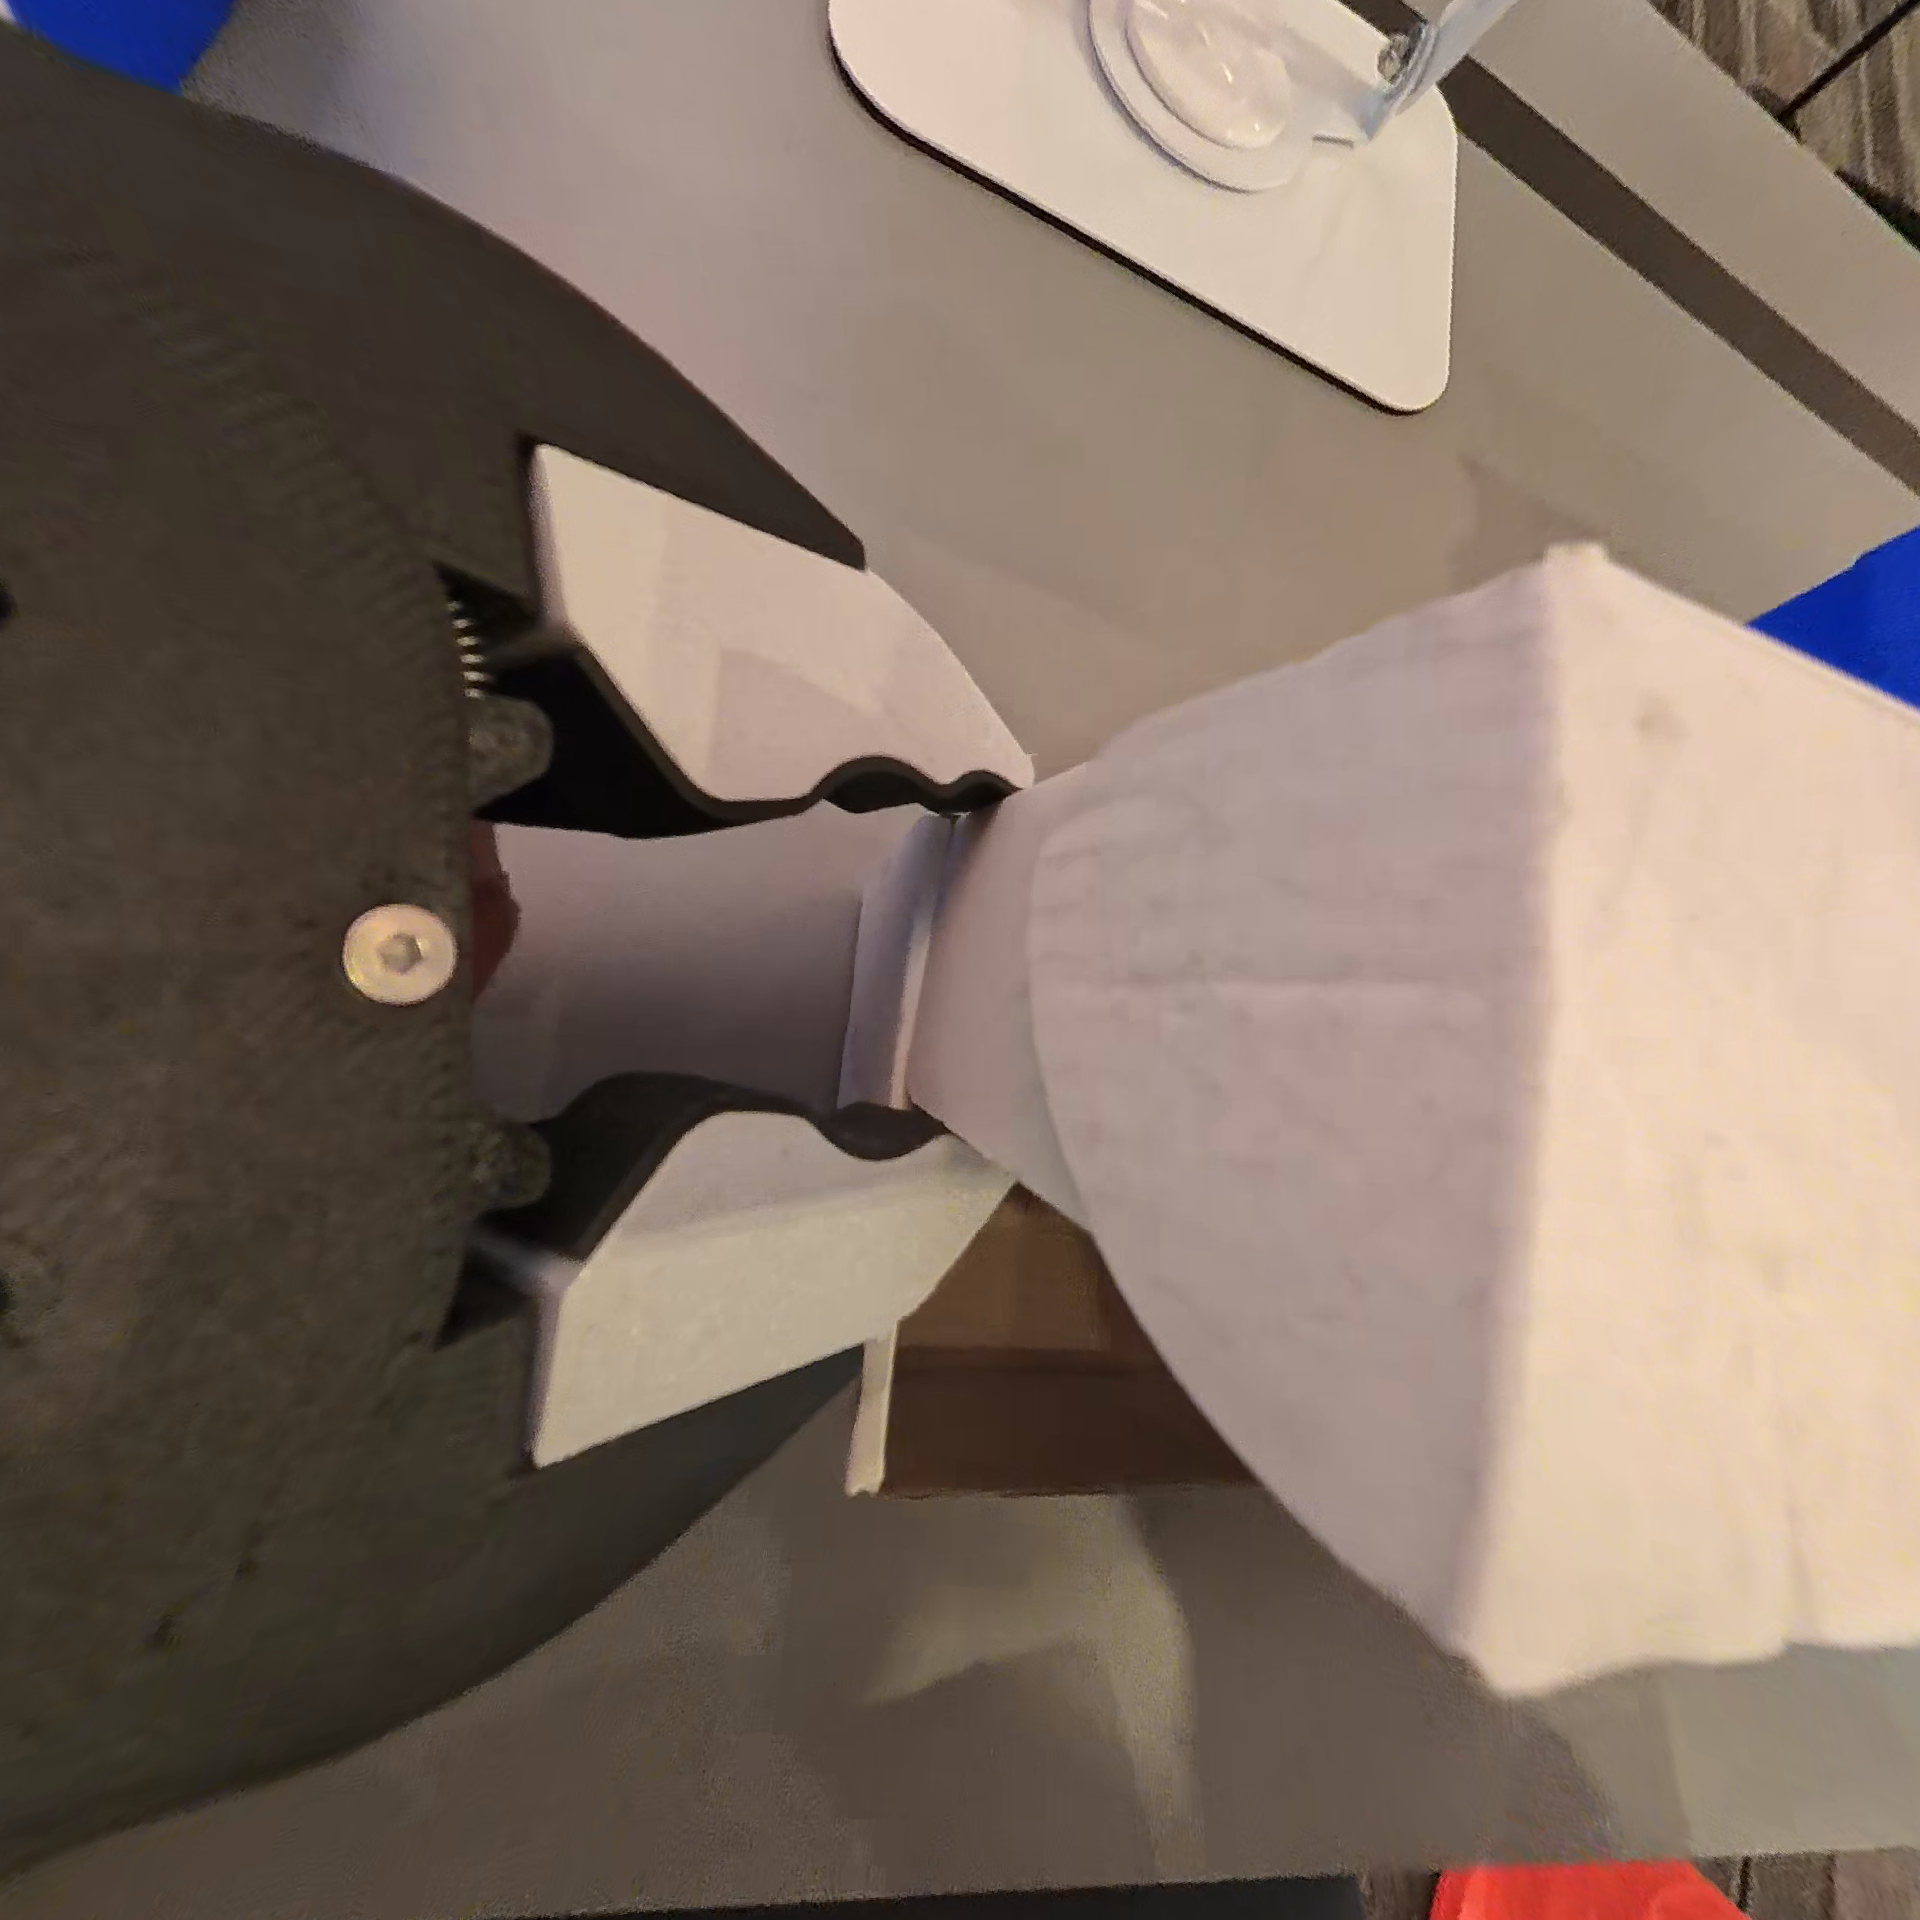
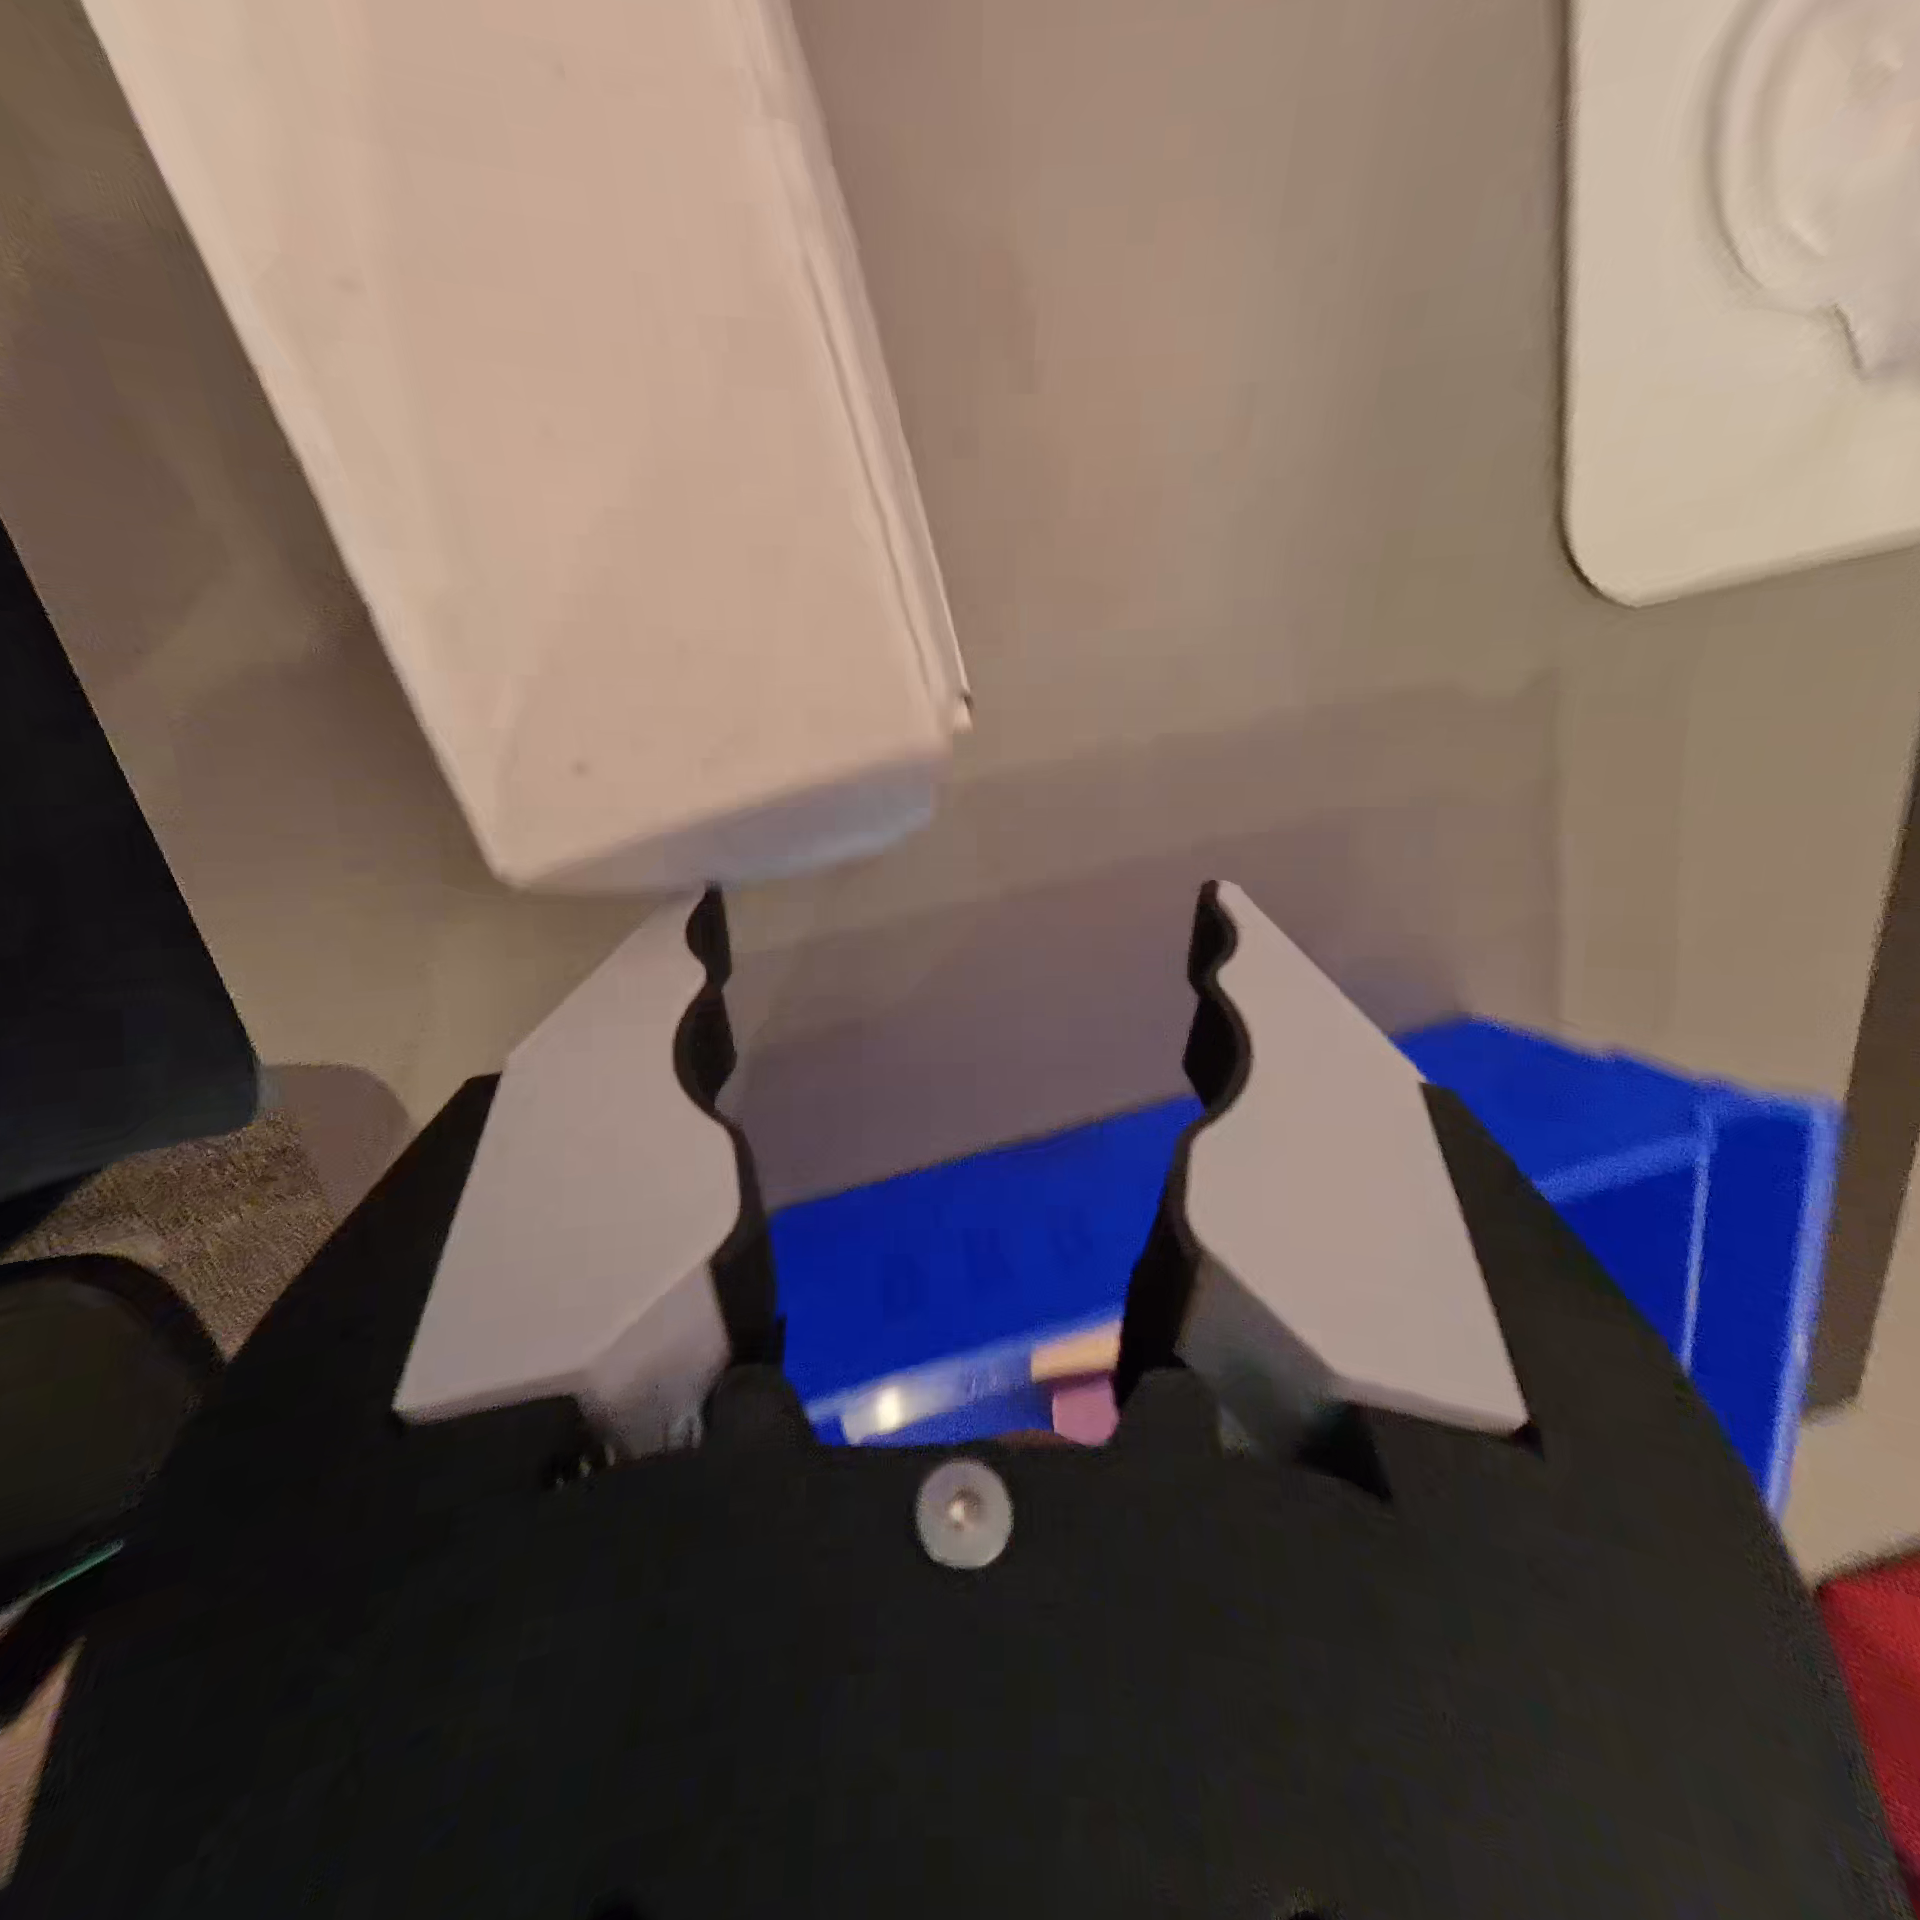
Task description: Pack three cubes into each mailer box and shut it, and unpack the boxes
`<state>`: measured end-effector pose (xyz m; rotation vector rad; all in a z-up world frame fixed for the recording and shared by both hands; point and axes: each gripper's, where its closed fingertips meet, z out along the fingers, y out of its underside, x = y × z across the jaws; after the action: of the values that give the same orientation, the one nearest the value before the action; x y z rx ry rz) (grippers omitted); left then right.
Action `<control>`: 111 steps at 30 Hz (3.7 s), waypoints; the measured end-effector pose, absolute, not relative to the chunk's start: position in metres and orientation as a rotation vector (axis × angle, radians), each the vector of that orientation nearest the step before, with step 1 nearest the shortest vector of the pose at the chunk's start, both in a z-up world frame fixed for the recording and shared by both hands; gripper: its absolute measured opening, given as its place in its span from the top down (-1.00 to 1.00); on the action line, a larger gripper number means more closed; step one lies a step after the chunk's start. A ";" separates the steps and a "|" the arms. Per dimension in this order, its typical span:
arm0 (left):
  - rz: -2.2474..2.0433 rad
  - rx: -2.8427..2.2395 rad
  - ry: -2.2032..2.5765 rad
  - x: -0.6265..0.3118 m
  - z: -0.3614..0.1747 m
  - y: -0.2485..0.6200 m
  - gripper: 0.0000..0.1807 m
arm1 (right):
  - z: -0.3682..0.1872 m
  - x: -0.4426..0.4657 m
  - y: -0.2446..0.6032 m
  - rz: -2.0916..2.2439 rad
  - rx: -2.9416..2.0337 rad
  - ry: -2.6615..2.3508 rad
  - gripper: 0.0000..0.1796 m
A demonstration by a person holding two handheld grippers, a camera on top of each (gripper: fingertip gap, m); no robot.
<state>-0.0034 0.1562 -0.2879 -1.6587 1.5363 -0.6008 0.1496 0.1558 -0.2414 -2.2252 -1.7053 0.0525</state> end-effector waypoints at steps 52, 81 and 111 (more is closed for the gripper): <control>-0.733 -1.852 1.142 -0.024 -0.236 0.155 0.70 | -0.261 0.101 0.146 0.358 -2.091 -1.453 0.38; -0.482 -1.883 1.375 -0.010 -0.286 0.140 0.54 | -0.275 0.101 0.127 0.135 -2.082 -1.672 0.40; -0.471 -1.769 1.215 -0.010 -0.252 0.142 0.54 | -0.260 0.099 0.113 0.075 -1.993 -1.811 0.57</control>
<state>-0.0103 0.1420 -0.2520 -1.7691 1.2147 -0.4709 0.0987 0.1125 -0.2599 -1.9932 -1.8113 0.0747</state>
